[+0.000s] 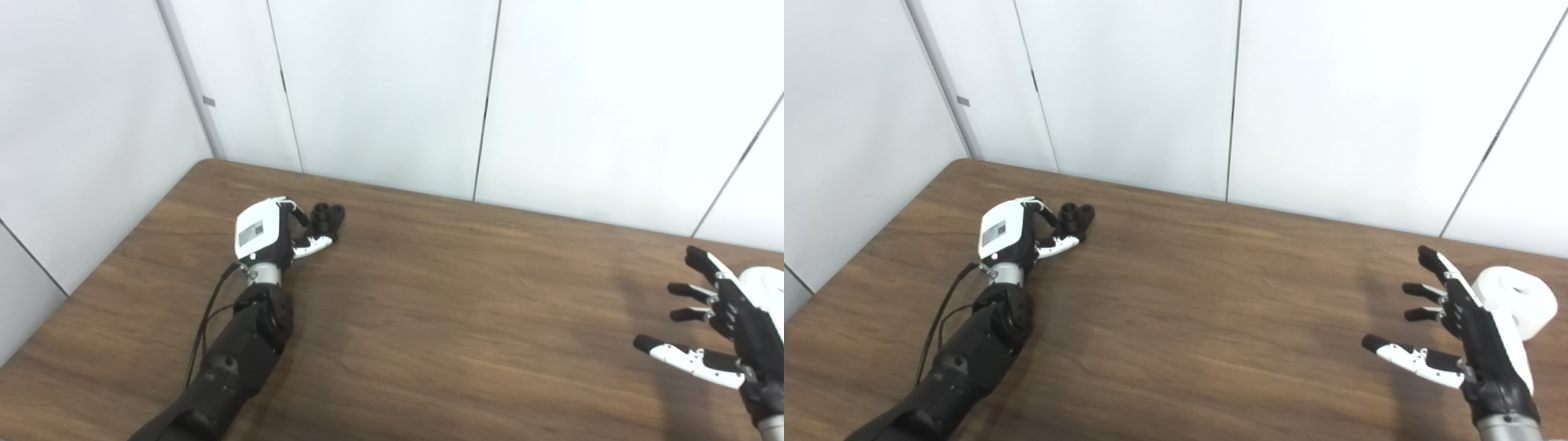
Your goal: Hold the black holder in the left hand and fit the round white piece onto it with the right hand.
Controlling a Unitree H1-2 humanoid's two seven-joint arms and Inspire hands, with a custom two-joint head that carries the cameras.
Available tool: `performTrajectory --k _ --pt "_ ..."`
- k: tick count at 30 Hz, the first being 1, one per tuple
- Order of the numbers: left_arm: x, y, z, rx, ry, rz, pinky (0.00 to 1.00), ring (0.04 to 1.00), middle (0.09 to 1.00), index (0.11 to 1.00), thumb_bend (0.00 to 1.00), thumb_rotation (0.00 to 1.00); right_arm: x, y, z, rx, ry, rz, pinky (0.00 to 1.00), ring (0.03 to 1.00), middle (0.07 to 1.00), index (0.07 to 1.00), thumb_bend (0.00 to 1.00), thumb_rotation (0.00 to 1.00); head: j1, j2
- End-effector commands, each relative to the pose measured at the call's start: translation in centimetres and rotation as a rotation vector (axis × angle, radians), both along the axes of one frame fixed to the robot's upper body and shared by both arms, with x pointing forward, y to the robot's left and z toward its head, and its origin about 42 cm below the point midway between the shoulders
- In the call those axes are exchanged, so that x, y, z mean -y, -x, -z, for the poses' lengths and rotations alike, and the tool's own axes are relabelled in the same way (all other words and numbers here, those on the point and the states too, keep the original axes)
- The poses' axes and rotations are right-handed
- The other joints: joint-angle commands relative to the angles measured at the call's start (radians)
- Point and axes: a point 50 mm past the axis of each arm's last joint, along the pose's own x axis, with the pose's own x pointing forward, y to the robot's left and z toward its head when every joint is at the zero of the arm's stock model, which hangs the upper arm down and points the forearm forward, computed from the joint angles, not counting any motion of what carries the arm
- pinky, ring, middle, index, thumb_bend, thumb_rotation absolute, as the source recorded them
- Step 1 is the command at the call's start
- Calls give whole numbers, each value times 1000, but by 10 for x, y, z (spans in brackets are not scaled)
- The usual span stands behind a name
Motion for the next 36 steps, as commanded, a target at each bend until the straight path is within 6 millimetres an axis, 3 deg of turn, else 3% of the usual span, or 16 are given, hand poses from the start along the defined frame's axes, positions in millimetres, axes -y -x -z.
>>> performTrajectory --k 1,8,12,17,20,23,27,36 --pt "10 6 21 -74 17 27 710 851 802 481 524 55 1 -1 -18 82 13 -4 604 770 920 907 586 0 -1 1" --pt "27 15 25 -70 59 168 742 870 808 481 524 56 1 -2 -17 80 8 0 601 768 918 904 590 0 -22 4" --pt "45 22 26 -65 109 283 776 907 832 481 524 55 1 -3 -16 76 21 3 619 772 919 908 592 4 -50 7" --pt "78 35 22 -61 144 458 824 940 855 481 524 61 1 -6 -13 85 11 -4 632 775 912 905 599 78 -71 10" --pt "94 41 19 -63 174 531 911 934 855 481 525 62 1 -6 -13 91 23 2 612 771 915 899 601 103 -85 11" --pt "109 48 15 -97 208 613 894 959 885 481 524 60 1 -6 -12 97 40 8 603 768 907 900 605 132 -106 15" --pt "125 58 9 -148 241 695 942 987 906 481 524 59 2 -7 -10 102 46 8 604 760 902 899 611 170 -133 19" --pt "151 78 9 -210 258 913 882 970 907 481 524 62 3 -8 -8 117 41 11 588 760 912 900 631 222 -218 32"
